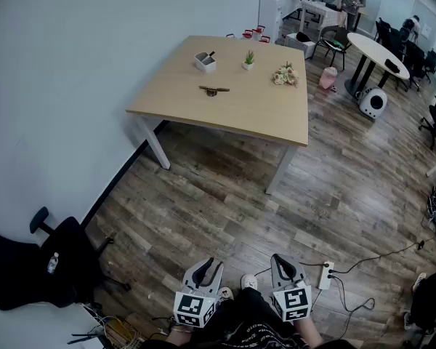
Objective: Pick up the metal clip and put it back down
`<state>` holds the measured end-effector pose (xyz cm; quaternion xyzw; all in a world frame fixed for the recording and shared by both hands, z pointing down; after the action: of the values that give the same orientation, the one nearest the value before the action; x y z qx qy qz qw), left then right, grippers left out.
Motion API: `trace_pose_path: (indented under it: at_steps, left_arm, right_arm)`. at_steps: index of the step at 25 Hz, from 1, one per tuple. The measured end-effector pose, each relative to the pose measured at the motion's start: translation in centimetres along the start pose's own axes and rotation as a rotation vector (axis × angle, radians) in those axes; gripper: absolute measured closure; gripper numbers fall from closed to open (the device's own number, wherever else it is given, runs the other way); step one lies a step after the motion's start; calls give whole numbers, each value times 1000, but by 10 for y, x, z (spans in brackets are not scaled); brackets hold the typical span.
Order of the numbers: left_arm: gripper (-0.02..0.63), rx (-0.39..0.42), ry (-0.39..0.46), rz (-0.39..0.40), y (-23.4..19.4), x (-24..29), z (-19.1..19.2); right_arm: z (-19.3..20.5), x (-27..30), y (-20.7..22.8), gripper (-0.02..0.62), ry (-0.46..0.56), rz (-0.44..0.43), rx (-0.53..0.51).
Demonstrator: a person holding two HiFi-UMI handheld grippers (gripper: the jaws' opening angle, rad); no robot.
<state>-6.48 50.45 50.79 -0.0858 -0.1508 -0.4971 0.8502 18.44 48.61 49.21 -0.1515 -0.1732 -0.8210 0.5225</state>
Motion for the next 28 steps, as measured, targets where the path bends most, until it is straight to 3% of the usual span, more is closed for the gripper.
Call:
trace_pose_path:
  at_steps: [7, 13, 23, 24, 25, 26, 28]
  left_arm:
    - [527, 0, 36, -39, 1, -38, 3]
    - [589, 31, 60, -63, -3, -40, -8]
    - [597, 60, 67, -41, -7, -31, -14]
    - [597, 60, 66, -41, -8, -31, -14]
    - [597, 60, 64, -39, -10, -32, -13]
    - [597, 60, 62, -36, -12, -33, -12]
    - [597, 60, 60, -31, -15, -34, -11]
  right_arm:
    - [-2, -22, -28, 583, 21, -5, -42]
    - [-7, -23, -24, 583, 40, -4, -23]
    - [-11, -18, -23, 580, 59, -45, 19]
    - [-12, -16, -25, 562, 56, -58, 30]
    - [-12, -14, -27, 445, 51, -73, 37]
    - [-13, -12, -29, 372, 45, -87, 40]
    - [-13, -10, -33, 316, 41, -101, 41]
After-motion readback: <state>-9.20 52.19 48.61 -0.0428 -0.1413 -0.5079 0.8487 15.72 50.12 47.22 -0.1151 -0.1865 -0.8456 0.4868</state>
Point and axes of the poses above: the fingertips, and each gripper's own axes: x forward along the fingers, y to its right, z out of its underside, the point moved 10 cm from there along -x, backward along the fingers, and after that the axes turned 11 degrees about x, right-handed, at the moved point
